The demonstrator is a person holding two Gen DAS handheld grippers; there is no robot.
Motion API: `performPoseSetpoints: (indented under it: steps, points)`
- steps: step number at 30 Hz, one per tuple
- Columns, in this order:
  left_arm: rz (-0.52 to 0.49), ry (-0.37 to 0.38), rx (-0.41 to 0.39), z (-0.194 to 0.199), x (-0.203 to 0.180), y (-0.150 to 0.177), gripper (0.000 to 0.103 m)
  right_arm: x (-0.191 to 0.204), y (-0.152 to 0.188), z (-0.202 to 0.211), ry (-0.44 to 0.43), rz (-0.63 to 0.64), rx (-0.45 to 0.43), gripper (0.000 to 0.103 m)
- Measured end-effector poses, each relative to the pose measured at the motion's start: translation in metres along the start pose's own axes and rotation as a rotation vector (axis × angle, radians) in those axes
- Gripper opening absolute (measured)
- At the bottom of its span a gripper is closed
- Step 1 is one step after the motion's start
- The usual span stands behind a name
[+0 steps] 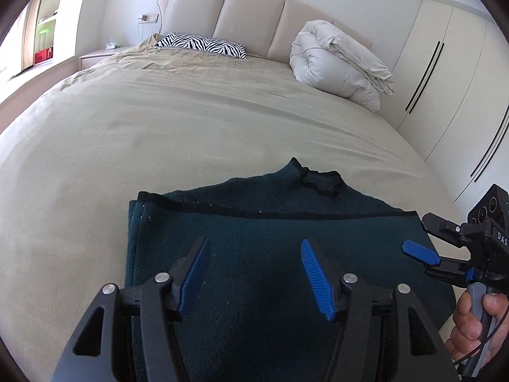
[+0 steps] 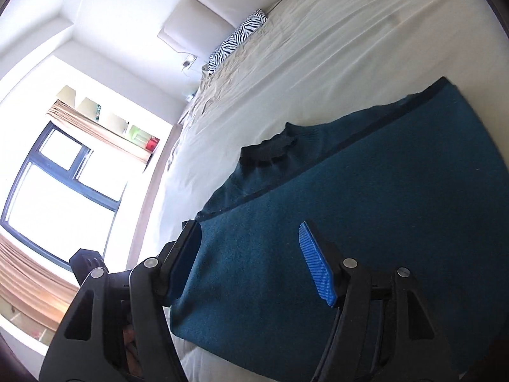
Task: Fold small clothes
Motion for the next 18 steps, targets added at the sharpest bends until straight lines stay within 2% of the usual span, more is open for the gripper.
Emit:
performPoseSetpoints:
  steps: [2,3,4,6,7,9,11,14,16,18]
  points:
    - [0.007,-0.023,0.027,-0.021,0.011,0.000,0.062,-0.007,-0.007,-0.033,-0.037,-0.046,0.073,0.064]
    - [0.011,-0.045,0.039,-0.031,0.017,0.001,0.062,-0.014,-0.012,-0.044,-0.022,-0.065,0.074,0.061]
    - [0.019,-0.049,0.053,-0.040,0.024,0.004,0.062,-0.023,-0.017,-0.049,-0.007,-0.083,0.054,0.058]
    - [0.059,-0.012,0.028,-0.046,0.038,0.010,0.062,-0.040,-0.030,-0.049,-0.053,-0.129,0.030,0.044]
    - [0.078,0.002,0.017,-0.046,0.042,0.009,0.062,-0.049,-0.038,-0.043,-0.071,-0.155,0.005,0.034]
    - [0.085,0.010,0.009,-0.047,0.044,0.010,0.062,-0.070,-0.053,-0.027,-0.120,-0.203,-0.061,0.025]
    - [0.086,0.014,0.002,-0.049,0.045,0.010,0.062,-0.091,-0.065,-0.006,-0.125,-0.230,-0.140,0.016]
    - [0.105,0.030,-0.005,-0.050,0.048,0.009,0.062,-0.122,-0.075,0.029,-0.165,-0.298,-0.247,0.016]
    - [0.119,0.045,-0.007,-0.051,0.051,0.008,0.063,-0.131,-0.076,0.051,-0.134,-0.305,-0.318,0.016]
    - [0.135,0.055,-0.004,-0.048,0.052,0.008,0.063,-0.136,-0.074,0.068,-0.049,-0.318,-0.366,0.016]
Point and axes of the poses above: each gripper's, at about its wrist camera, not at the fingertips, and z roughly against the way its jaws point, x to its left, y to its underside, the point moved 3 cm from there along -z, roughly the way its jaws point, and after that the axes turned 14 degrees about -z, right-handed, at the moved point
